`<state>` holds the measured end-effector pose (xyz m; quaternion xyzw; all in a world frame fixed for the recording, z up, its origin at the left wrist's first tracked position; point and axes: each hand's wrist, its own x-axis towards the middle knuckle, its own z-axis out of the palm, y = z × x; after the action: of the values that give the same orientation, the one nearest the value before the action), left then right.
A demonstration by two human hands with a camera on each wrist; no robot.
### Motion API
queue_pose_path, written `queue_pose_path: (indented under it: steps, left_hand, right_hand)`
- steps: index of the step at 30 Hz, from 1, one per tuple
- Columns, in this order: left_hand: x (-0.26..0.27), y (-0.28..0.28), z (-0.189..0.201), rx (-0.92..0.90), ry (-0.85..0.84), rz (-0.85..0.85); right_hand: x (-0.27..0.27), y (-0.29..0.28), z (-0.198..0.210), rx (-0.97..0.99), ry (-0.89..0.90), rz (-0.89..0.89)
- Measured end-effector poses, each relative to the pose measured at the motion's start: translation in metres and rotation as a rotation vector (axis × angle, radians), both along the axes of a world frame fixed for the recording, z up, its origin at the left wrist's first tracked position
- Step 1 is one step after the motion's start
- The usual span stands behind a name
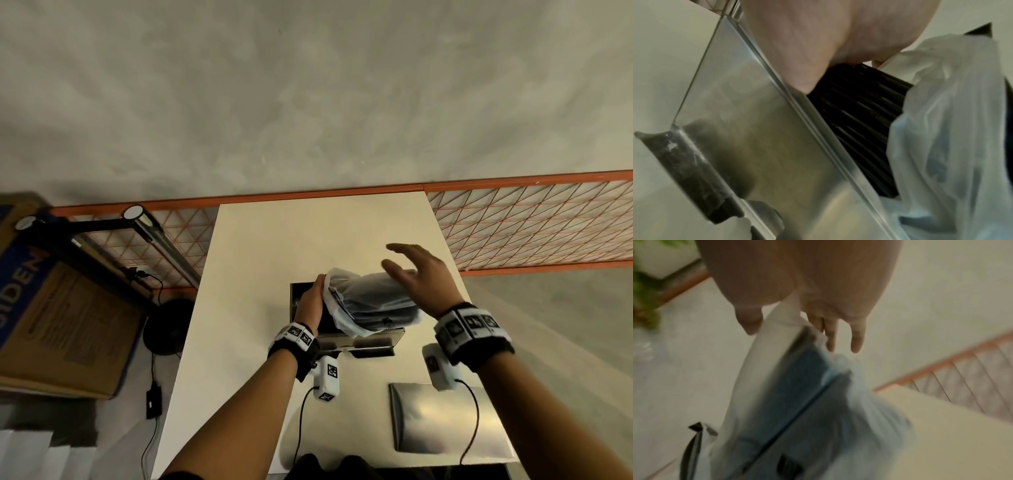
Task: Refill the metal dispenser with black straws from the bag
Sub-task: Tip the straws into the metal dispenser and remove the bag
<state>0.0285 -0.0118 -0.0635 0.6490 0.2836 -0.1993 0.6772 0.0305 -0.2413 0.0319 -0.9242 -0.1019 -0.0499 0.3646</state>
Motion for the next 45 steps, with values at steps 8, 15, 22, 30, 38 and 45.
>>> queue_pose_path:
  steps: [8,15,22,30,38,45]
  left_hand:
    - [0.007,-0.001,-0.018,0.033,0.003,0.009]
    - [0.003,-0.004,-0.010,0.029,-0.002,0.077]
    - [0.003,0.003,-0.015,0.015,-0.022,0.097]
    - [-0.003,0.007,-0.025,0.176,-0.150,0.080]
    - [-0.002,0.006,-0.015,0.039,-0.073,0.218]
    - [0.000,0.005,-0.012,0.114,-0.088,0.176]
  right_hand:
    - [-0.030,-0.011,-0.063,0.424,0.246,-0.055]
    - [-0.012,0.005,-0.076,0.472,0.230,-0.221]
    - [-0.004,0.021,-0.065,0.457,0.245,-0.293]
    - [-0.004,0.045,-0.039,0.296,0.029,-0.179]
    - [-0.005,0.047,-0.039,0.292,0.021,-0.179]
    - [-0.007,0.049,-0.036,0.288,0.006,-0.162]
